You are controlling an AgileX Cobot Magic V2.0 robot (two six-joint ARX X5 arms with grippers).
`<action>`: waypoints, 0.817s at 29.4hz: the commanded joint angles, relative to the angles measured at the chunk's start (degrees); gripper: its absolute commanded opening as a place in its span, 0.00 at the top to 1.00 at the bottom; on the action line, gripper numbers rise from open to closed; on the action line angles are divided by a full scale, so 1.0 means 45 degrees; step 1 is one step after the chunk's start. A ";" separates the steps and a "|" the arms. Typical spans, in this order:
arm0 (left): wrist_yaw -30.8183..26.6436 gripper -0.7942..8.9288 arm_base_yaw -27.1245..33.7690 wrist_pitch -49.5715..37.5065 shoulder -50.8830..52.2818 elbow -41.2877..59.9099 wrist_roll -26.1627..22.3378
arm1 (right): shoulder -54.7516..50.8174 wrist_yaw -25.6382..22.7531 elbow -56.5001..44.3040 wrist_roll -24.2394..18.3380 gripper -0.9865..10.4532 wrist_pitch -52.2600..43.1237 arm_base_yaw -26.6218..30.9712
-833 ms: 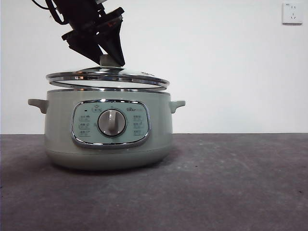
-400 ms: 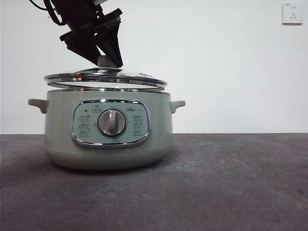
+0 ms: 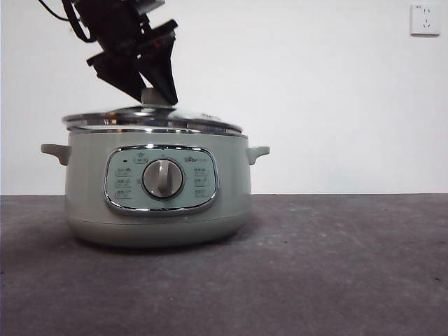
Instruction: Pick up the egg,open the lid,put the egg in the pot,close the lid
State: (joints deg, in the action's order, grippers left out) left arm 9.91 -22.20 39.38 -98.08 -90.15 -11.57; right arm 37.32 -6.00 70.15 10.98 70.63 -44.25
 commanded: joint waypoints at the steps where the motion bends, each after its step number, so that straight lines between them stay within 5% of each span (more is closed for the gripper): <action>1: 0.0121 0.93 -0.0155 -0.0345 -0.0097 -0.0058 -0.0107 | -0.0019 -0.0019 -0.0092 0.0097 0.58 -0.0107 -0.0010; 16: 0.0146 0.91 -0.0175 0.0350 -0.0729 -0.0058 0.0194 | -0.0019 -0.0019 -0.0092 0.0078 0.58 -0.0083 -0.0010; 20: 0.0219 0.59 -0.0165 0.0627 -0.0729 -0.0058 0.0194 | -0.0019 -0.0024 -0.0092 0.0078 0.58 -0.0112 -0.0010; 24: 0.0219 0.56 -0.0160 0.0665 -0.0729 -0.0063 0.0194 | -0.0019 -0.0019 -0.0092 0.0087 0.58 -0.0121 -0.0010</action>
State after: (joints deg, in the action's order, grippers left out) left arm 10.76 -22.85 40.93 -99.77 -91.09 -11.33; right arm 37.32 -6.00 70.15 10.98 70.63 -44.23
